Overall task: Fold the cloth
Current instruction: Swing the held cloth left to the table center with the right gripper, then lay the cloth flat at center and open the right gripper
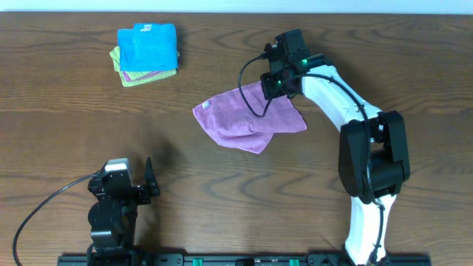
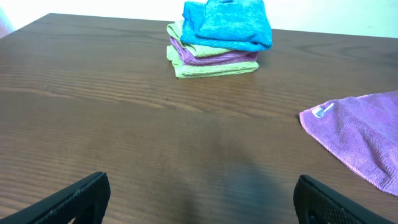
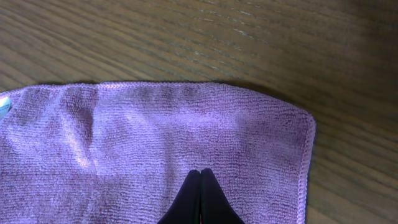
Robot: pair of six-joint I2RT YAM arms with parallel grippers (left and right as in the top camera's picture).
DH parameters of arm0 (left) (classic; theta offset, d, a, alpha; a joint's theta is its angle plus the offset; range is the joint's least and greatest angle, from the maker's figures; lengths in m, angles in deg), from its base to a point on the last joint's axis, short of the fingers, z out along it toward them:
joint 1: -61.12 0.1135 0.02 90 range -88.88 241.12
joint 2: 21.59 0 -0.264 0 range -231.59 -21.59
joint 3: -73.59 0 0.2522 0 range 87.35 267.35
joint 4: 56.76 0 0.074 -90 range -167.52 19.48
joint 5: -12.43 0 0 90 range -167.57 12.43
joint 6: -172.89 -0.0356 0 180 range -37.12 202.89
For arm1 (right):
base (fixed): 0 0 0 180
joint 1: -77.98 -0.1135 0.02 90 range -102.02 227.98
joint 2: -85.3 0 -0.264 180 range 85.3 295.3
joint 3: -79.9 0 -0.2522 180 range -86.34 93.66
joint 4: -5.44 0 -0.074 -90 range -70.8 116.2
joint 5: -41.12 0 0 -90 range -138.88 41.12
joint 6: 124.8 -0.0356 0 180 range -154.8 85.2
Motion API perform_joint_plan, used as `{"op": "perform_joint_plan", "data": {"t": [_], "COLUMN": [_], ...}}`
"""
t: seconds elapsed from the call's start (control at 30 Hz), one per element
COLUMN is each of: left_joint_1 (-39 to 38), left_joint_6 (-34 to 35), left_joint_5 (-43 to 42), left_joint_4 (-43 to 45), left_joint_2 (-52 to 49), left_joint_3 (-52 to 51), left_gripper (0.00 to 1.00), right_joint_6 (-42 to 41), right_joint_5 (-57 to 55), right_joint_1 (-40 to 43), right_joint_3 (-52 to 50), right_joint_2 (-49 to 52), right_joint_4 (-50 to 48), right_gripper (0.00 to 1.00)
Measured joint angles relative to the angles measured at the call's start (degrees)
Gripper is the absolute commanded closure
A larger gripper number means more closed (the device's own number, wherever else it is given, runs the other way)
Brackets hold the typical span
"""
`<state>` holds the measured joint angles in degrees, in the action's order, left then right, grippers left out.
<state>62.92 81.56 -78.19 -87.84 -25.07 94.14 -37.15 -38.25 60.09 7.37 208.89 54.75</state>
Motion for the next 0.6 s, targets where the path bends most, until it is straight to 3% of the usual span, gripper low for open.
{"op": "perform_joint_plan", "data": {"t": [0.6], "left_joint_1": [0.00], "left_joint_6": [0.00], "left_joint_5": [-0.02], "left_joint_4": [0.00], "left_joint_2": [0.00], "left_joint_3": [-0.02], "left_gripper": [0.05], "right_joint_6": [0.02], "right_joint_5": [-2.14], "right_joint_1": [2.47], "right_joint_3": [-0.09], "right_joint_2": [4.24], "right_joint_4": [-3.56], "right_gripper": [0.99]}}
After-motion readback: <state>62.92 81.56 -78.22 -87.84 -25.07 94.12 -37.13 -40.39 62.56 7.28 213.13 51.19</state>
